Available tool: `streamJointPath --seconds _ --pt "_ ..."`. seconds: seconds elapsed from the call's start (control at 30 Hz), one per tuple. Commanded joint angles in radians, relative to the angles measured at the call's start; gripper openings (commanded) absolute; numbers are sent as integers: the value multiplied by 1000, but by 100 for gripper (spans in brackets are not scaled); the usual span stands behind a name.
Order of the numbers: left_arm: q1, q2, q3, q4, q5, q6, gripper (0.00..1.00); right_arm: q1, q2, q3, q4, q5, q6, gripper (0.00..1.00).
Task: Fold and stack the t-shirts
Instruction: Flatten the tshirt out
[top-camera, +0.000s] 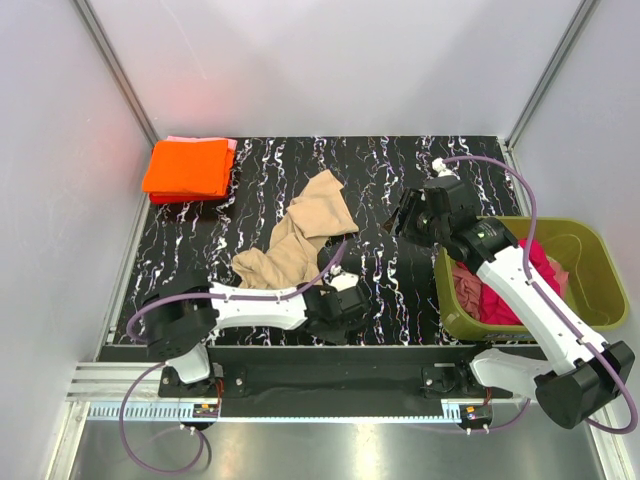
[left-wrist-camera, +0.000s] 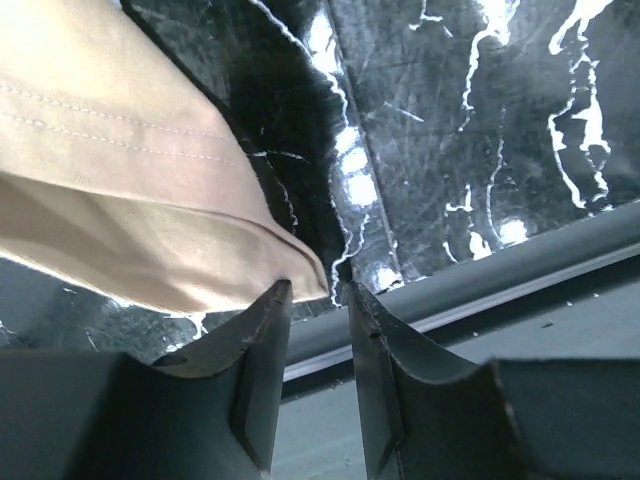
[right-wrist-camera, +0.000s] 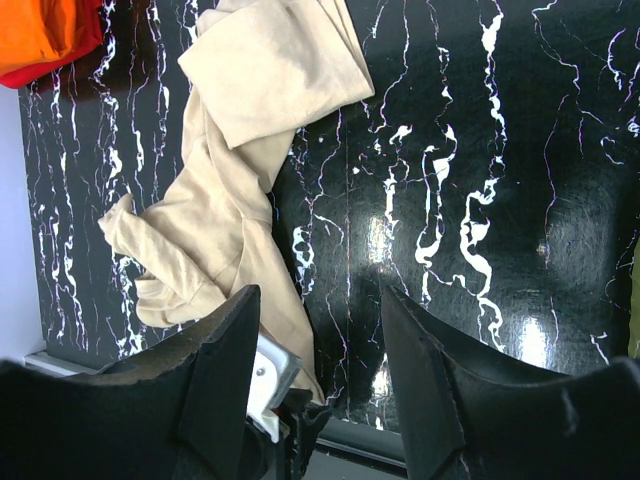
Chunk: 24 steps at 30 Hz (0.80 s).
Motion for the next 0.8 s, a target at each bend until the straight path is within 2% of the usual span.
streamJointPath --seconds 0.0,0.13,0.17,0.2,0.27,0.3,0.33,0.37,0.43,0.5,0.6,0.67,0.77 --pt "-4 41 39 24 -34 24 36 -3 -26 2 24 2 -11 59" --pt "-4 61 36 25 -14 41 22 -2 -22 -4 27 5 -13 59" --pt "-4 50 34 21 -8 49 14 -3 -17 -9 25 10 -13 59" --pt "-4 33 33 10 -8 52 2 -3 -14 -12 25 13 -16 59" --pt "2 -89 63 -170 -80 67 0 -3 6 -10 28 16 -8 59" --pt "5 -90 75 -171 -124 69 0 -3 13 -10 31 16 -5 59" --pt "10 -185 83 -293 -172 69 0 -3 27 -1 36 16 -2 58" --pt "31 -239 86 -344 -240 73 0 -3 62 8 41 15 4 57" --pt "85 -395 83 -468 -275 87 0 -3 113 37 42 8 24 56" --pt "192 -544 69 -508 -299 133 0 -3 200 91 67 -2 56 55" --pt "336 -689 49 -519 -301 216 0 -2 351 187 108 -27 79 55" --pt "422 -724 45 -518 -296 271 0 -3 488 298 108 -33 81 54" --pt "488 -752 60 -518 -303 331 0 -3 662 451 110 -12 66 54"
